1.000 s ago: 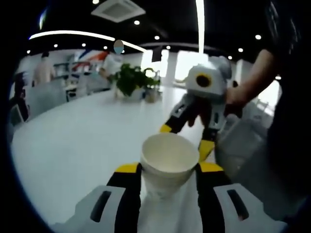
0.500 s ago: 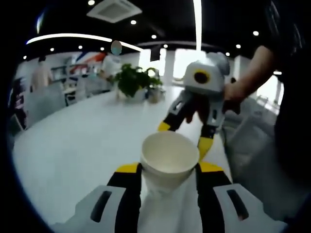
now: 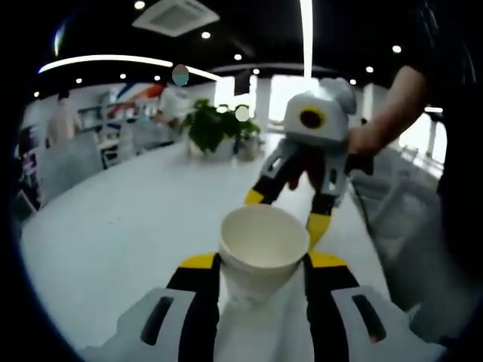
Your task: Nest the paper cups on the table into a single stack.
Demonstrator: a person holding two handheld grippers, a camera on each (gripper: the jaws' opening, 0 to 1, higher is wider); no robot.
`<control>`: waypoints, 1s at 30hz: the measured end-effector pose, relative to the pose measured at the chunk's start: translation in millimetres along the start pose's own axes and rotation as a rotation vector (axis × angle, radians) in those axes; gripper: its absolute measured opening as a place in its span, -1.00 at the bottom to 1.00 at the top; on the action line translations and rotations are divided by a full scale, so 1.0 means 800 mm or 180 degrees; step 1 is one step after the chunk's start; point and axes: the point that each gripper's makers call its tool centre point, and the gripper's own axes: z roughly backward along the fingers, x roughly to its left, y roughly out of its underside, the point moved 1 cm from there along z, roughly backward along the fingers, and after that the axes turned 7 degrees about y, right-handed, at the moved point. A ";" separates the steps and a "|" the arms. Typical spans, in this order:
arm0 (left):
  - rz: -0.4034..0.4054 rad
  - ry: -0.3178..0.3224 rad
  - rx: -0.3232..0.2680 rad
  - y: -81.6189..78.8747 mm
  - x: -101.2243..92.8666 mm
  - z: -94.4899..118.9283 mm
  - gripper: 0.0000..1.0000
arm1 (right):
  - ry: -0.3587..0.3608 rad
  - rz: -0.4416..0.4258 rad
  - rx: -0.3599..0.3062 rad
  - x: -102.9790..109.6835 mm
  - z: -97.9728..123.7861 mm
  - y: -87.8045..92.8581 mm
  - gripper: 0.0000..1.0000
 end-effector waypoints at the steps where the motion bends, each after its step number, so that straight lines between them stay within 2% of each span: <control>1: 0.0003 0.0002 0.0001 0.001 0.004 -0.002 -0.15 | 0.0001 -0.0003 0.0003 -0.004 -0.002 0.001 -0.25; 8: 0.0002 0.0026 0.0056 0.008 0.021 -0.014 -0.15 | -0.0006 -0.0028 0.0055 -0.021 -0.013 0.013 -0.25; 13: 0.0063 0.0031 0.0016 0.009 0.036 -0.022 -0.15 | 0.0005 -0.0097 0.0047 -0.035 -0.016 0.019 -0.25; 19: 0.0171 -0.0027 -0.0034 0.010 0.053 -0.024 -0.14 | 0.0032 -0.0184 -0.0016 -0.050 -0.019 0.016 -0.25; 30: 0.0154 -0.0085 -0.0071 0.007 0.064 -0.031 -0.14 | 0.0080 -0.0322 -0.0044 -0.062 -0.023 0.020 -0.25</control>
